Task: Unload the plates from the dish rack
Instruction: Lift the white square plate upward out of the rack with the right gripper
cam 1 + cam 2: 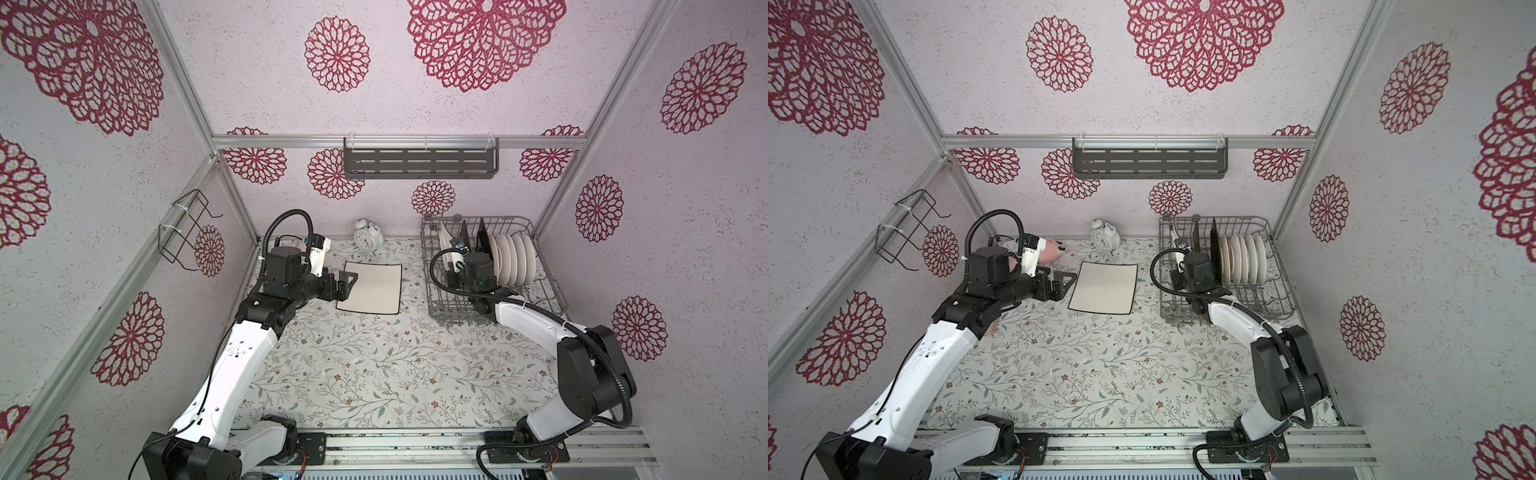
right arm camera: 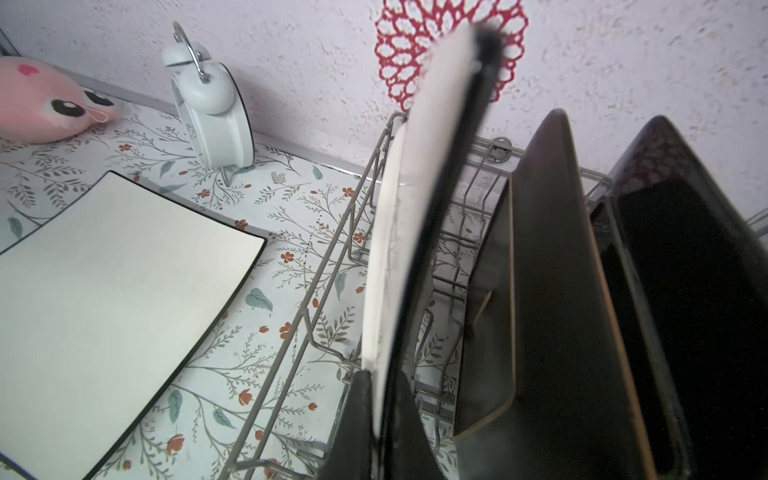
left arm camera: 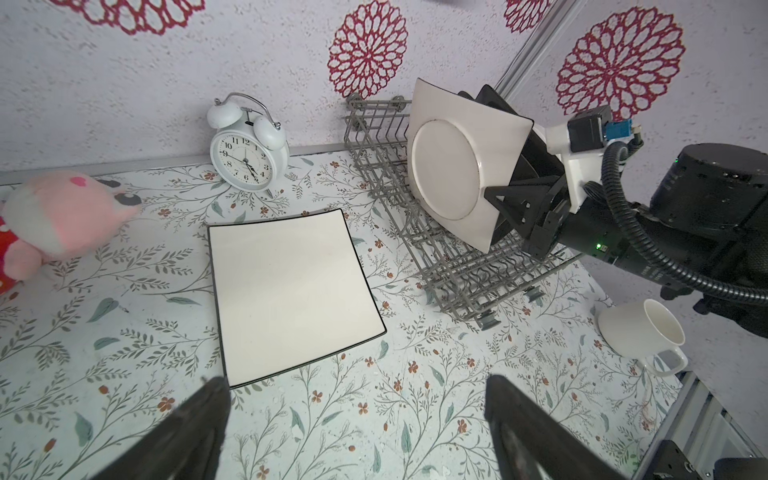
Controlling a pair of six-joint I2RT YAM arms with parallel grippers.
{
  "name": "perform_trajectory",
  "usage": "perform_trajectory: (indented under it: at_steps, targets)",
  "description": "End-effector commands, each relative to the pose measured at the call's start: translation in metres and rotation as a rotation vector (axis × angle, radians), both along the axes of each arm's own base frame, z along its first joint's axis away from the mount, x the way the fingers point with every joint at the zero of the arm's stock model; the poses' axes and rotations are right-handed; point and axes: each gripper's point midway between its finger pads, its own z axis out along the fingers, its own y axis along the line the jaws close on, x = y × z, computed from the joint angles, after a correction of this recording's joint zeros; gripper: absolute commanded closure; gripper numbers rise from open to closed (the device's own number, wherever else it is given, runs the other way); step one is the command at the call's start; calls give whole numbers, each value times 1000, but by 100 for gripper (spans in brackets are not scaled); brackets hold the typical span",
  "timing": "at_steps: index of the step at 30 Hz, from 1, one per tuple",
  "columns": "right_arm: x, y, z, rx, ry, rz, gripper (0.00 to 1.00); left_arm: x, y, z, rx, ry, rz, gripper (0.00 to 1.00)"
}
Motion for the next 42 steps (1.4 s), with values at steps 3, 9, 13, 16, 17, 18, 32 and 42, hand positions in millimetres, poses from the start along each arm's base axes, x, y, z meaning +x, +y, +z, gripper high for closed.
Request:
perform_trajectory:
  at_steps: [3, 9, 13, 16, 17, 18, 32, 42]
  targets:
    - [-5, -7, 113, 91, -307, -17, 100, -1, -3, 7, -10, -40, -6, 3]
    - [-14, -5, 130, 110, -333, 4, 100, 0, -5, 7, -22, -47, -13, 3]
    - [-19, -1, 137, 118, -342, 23, 100, 1, -6, 6, -27, -54, -15, 3]
    - [-22, 5, 140, 111, -342, 40, 100, 4, -8, 7, -42, -65, -17, 3]
    - [-24, 7, 141, 105, -342, 47, 100, 5, -9, 9, -49, -70, -20, 3]
    - [-25, 10, 142, 99, -345, 52, 100, 6, -10, 10, -56, -72, -22, 3]
    - [-63, 68, 155, -107, -391, 191, 100, 19, -18, 14, -127, -56, -20, 3]
    - [-88, 99, 125, -299, -379, 263, 100, 32, -26, 8, -304, 17, -26, 3]
